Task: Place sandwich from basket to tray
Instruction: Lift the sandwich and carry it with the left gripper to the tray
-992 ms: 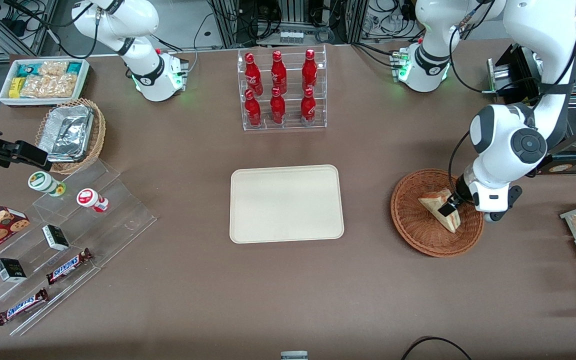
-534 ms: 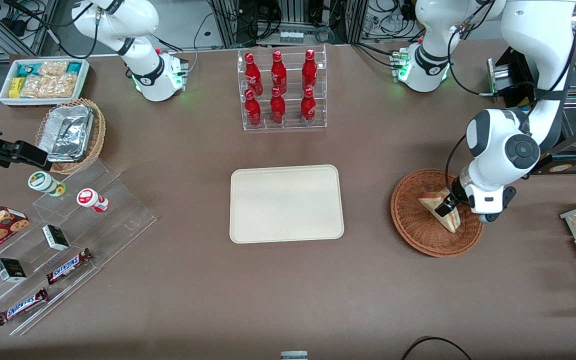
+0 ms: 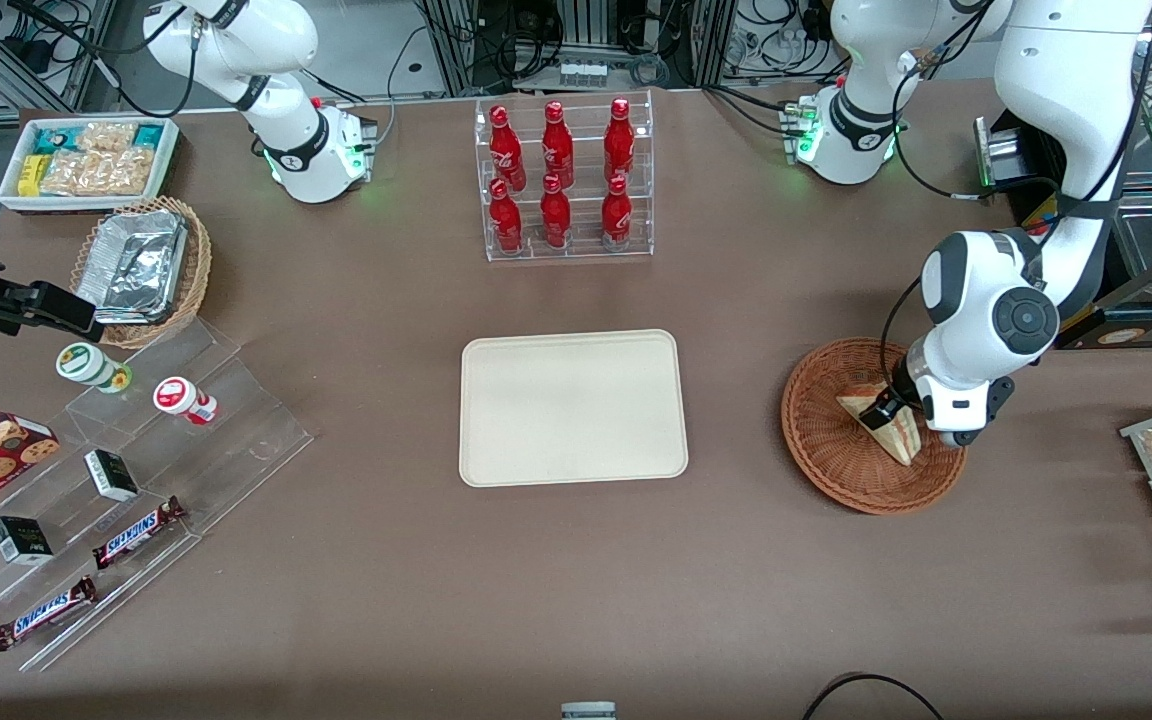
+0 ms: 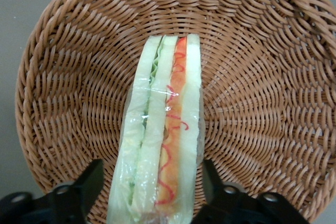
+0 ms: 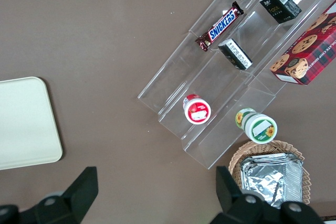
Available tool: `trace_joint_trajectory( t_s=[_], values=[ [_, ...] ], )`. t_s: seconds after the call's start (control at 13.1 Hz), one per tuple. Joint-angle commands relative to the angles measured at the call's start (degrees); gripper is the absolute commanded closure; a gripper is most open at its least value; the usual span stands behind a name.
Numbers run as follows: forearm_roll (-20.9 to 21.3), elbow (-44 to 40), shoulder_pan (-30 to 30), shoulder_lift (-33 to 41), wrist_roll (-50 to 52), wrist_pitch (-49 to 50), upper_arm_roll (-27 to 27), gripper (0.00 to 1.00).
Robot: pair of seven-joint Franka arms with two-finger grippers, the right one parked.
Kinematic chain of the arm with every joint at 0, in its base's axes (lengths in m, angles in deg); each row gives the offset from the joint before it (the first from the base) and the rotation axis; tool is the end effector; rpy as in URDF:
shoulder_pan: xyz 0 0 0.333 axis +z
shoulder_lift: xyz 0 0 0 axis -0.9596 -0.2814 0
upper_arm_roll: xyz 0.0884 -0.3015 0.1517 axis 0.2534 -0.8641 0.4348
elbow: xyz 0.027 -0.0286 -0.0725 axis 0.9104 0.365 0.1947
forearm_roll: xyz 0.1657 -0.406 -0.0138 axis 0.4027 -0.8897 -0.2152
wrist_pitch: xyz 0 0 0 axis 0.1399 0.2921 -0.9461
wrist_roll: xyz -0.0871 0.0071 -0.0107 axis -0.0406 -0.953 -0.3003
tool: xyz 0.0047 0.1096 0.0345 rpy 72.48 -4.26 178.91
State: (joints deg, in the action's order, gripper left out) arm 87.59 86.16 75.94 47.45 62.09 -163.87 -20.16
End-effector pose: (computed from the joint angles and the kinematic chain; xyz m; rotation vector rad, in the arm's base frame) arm 0.5869 -0.0557 0.2350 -2.8975 -1.1948 0.1275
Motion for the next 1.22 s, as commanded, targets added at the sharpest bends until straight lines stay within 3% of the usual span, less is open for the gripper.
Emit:
trace_joint_trajectory(
  t_s=[0.0,0.23,0.53,0.84,1.15],
  values=[
    [0.1,0.1,-0.2,0.9,1.0,0.7,-0.1,1.0],
    [0.9,-3.0,-0.5,2.4,-0.3,5.7,-0.6,1.0],
    [1.0,-8.7,-3.7,2.7,-10.3,14.3,-1.2,1.0],
    [0.8,-14.0,-11.6,1.1,-15.4,20.3,-1.5,1.0],
    [0.7,-19.5,-22.4,-4.4,-9.6,20.2,-1.5,1.0]
  ],
)
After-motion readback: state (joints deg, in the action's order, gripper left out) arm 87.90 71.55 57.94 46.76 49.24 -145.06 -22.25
